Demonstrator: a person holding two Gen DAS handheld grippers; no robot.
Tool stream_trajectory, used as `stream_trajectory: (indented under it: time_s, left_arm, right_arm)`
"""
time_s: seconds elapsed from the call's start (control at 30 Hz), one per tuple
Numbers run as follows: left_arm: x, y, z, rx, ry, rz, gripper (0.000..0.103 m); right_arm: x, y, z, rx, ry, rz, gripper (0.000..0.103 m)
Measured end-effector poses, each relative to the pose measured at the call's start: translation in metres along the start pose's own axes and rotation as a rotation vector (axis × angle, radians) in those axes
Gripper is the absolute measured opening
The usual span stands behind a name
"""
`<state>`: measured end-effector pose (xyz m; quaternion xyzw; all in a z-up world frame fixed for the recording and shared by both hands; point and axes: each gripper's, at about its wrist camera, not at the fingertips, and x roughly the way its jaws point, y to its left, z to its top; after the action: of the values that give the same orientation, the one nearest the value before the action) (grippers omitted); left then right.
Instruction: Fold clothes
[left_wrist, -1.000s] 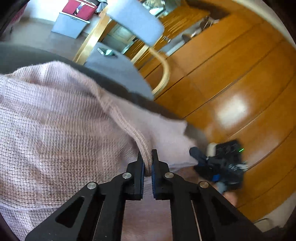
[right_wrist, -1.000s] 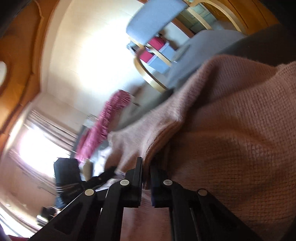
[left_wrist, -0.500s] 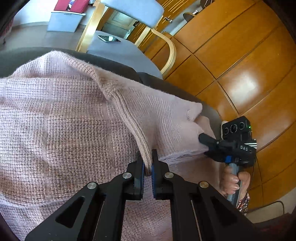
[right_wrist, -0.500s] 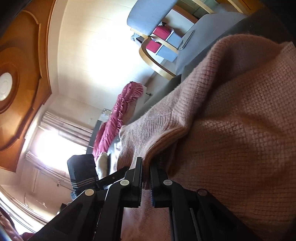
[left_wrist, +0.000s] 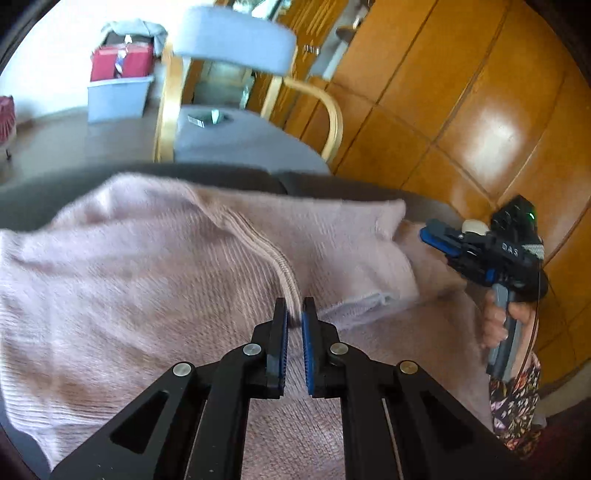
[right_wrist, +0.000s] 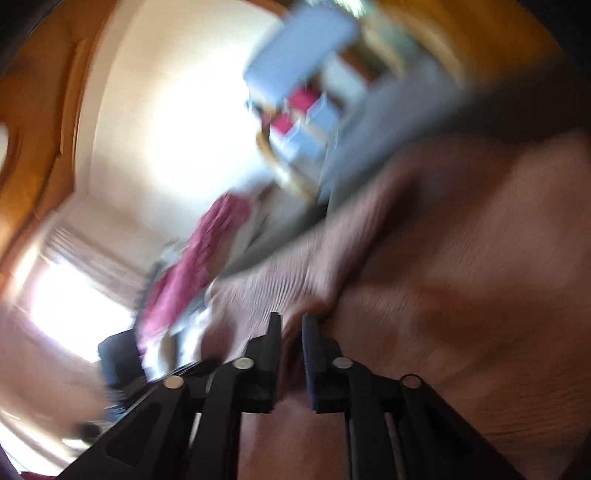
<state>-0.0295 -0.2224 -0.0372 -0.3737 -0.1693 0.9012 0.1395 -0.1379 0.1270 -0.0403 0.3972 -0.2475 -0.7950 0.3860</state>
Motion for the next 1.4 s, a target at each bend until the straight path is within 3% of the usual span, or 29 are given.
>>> stream_trajectory:
  time_s: [0.13, 0.27, 0.37, 0.43, 0.5, 0.53, 0.57, 0.67, 1.13, 1.2, 1.27, 1.4]
  left_arm:
    - [-0.016, -0.002, 0.003, 0.008, -0.113, -0.021, 0.008]
    - [-0.028, -0.015, 0.001, 0.064, -0.214, -0.084, 0.008]
    - [-0.024, -0.021, 0.003, 0.074, -0.22, -0.152, 0.008]
    - [-0.019, -0.019, 0.006, 0.047, -0.22, -0.116, 0.009]
    - [-0.012, -0.015, 0.013, -0.013, -0.207, -0.042, 0.017]
    - [-0.009, -0.013, 0.017, -0.048, -0.198, -0.003, 0.018]
    - [-0.006, -0.011, 0.021, -0.085, -0.188, 0.026, 0.019]
    - [0.006, -0.011, 0.037, -0.153, -0.161, 0.084, 0.023]
    - [0.041, -0.019, 0.006, 0.029, -0.048, 0.359, 0.024]
    - [0.045, -0.019, 0.001, 0.053, -0.033, 0.395, 0.031]
    - [0.045, -0.011, 0.0, 0.015, -0.033, 0.364, 0.033]
    - [0.043, -0.003, -0.002, -0.04, -0.04, 0.311, 0.034]
  right_arm:
    - [-0.005, 0.027, -0.005, -0.123, -0.069, 0.101, 0.021]
    - [0.017, 0.031, -0.015, -0.154, 0.035, 0.073, 0.021]
    - [0.034, 0.032, -0.022, -0.171, 0.113, 0.036, 0.021]
    - [0.045, 0.032, -0.027, -0.183, 0.166, 0.012, 0.021]
    - [0.056, 0.033, -0.031, -0.194, 0.218, -0.013, 0.018]
    - [0.062, 0.033, -0.034, -0.2, 0.245, -0.026, 0.013]
    - [0.064, 0.033, -0.035, -0.203, 0.257, -0.034, 0.007]
    - [0.064, 0.033, -0.036, -0.211, 0.261, -0.05, 0.006]
    - [0.057, 0.034, -0.036, -0.206, 0.261, -0.023, 0.006]
    - [0.058, 0.034, -0.035, -0.205, 0.259, -0.022, 0.006]
    - [0.056, 0.037, -0.035, -0.219, 0.239, -0.033, 0.007]
    - [0.04, 0.057, -0.028, -0.31, 0.105, -0.12, 0.014]
